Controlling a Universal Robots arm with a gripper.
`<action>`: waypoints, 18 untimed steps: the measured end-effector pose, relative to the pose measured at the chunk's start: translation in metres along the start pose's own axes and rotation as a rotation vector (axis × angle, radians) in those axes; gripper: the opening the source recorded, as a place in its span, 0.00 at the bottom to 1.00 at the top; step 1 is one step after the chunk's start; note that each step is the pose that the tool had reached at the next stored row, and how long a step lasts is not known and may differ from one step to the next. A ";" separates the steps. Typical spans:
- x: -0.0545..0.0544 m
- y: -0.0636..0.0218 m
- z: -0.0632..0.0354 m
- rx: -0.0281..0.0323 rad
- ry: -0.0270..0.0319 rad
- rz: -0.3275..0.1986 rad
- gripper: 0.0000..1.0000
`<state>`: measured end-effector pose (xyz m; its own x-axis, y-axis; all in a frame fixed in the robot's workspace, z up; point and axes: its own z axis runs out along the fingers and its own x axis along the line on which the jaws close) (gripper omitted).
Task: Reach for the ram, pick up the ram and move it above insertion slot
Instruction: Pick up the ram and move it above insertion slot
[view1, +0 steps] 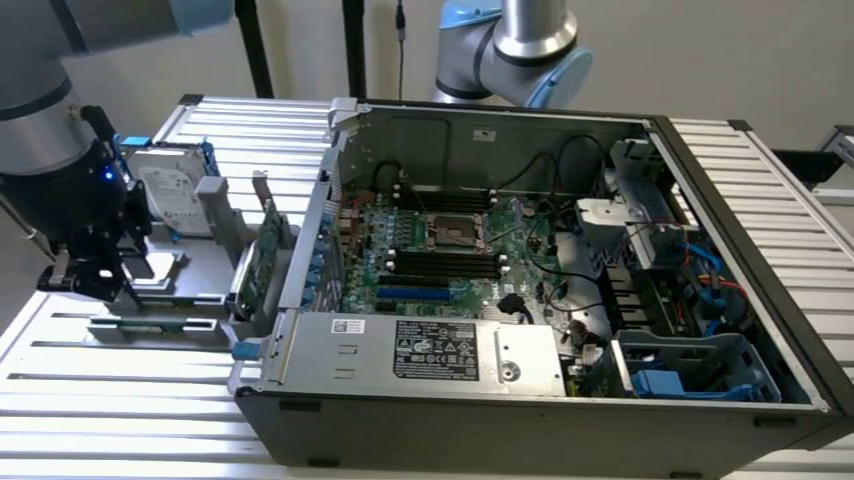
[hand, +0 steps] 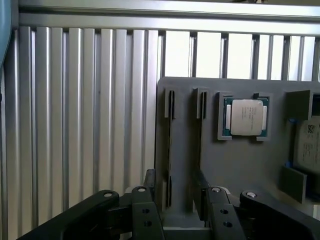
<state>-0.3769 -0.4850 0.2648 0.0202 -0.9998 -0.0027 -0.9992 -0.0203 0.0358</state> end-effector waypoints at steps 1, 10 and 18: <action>0.000 -0.0003 0.0018 0.0002 -0.0001 0.000 0.42; 0.002 -0.0048 0.0181 0.0001 0.0000 0.000 0.42; 0.006 -0.0055 0.0288 -0.0012 -0.0003 0.000 0.42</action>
<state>-0.3723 -0.4913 0.2358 0.0201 -0.9998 -0.0030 -0.9991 -0.0202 0.0370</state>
